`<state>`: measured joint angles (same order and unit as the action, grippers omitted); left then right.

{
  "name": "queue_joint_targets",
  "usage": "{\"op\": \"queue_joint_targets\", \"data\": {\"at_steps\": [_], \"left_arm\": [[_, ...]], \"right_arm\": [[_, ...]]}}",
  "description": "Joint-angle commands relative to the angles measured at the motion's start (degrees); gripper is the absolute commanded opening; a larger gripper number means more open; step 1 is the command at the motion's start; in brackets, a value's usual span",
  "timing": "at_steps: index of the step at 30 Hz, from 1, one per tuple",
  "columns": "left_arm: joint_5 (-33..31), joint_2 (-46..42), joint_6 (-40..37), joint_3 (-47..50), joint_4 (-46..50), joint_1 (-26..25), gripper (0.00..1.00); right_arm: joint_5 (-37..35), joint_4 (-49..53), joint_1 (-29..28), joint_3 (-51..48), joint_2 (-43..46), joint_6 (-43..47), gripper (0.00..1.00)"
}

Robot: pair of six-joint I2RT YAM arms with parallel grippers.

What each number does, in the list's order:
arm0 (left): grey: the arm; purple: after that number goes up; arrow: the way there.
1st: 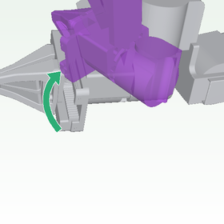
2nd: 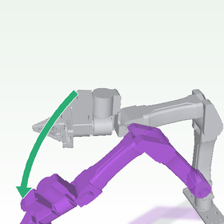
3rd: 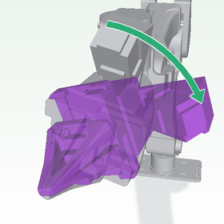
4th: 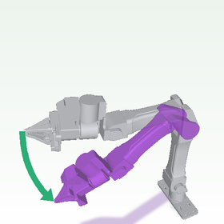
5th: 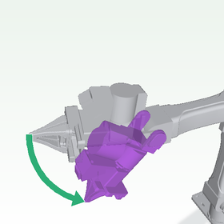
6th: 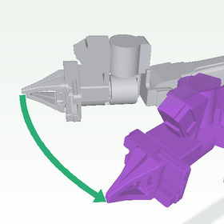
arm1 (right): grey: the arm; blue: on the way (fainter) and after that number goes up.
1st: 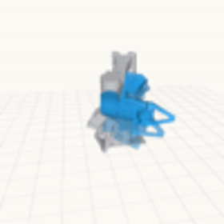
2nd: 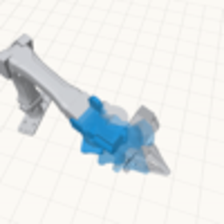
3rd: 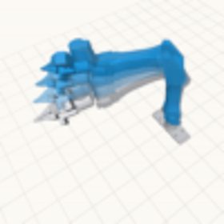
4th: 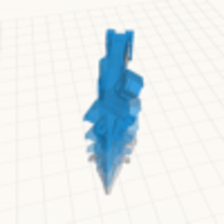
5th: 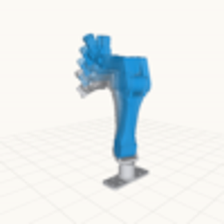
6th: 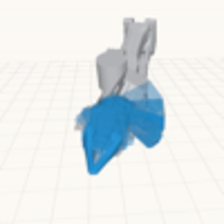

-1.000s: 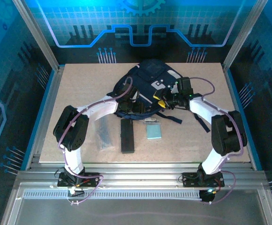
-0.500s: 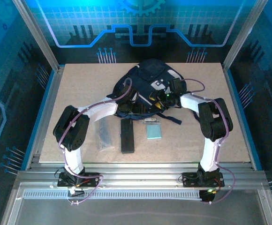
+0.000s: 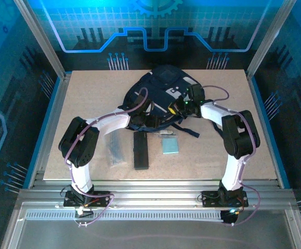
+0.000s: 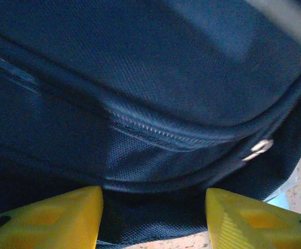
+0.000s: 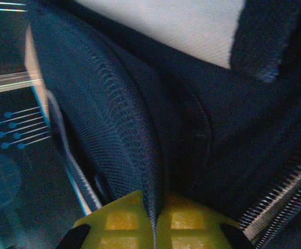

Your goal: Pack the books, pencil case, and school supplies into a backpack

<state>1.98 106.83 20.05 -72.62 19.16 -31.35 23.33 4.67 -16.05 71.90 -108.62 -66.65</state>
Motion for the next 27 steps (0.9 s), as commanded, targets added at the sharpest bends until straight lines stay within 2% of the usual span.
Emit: {"op": "queue_joint_targets", "data": {"at_steps": [1,8,15,19,27], "left_arm": [[-2.7,-0.9,-5.9,-1.6,3.4,0.0,0.55],[-5.4,-0.9,-7.9,-2.9,3.8,0.1,0.55],[3.0,-6.6,-7.1,-8.4,6.3,0.1,0.68],[7.9,-5.1,-8.2,-12.2,8.2,-0.6,0.65],[8.1,0.1,-9.6,-13.8,8.1,-2.3,0.60]], "right_arm": [[2.9,-4.2,1.1,5.3,5.1,-0.4,0.00],[2.8,-3.9,1.0,5.7,6.2,-0.9,0.00],[2.8,-4.2,1.1,4.9,6.1,-0.7,0.00],[2.8,-3.9,0.9,5.3,5.9,-0.3,0.00],[3.2,-4.5,0.7,4.3,6.2,-0.6,0.00]]}}
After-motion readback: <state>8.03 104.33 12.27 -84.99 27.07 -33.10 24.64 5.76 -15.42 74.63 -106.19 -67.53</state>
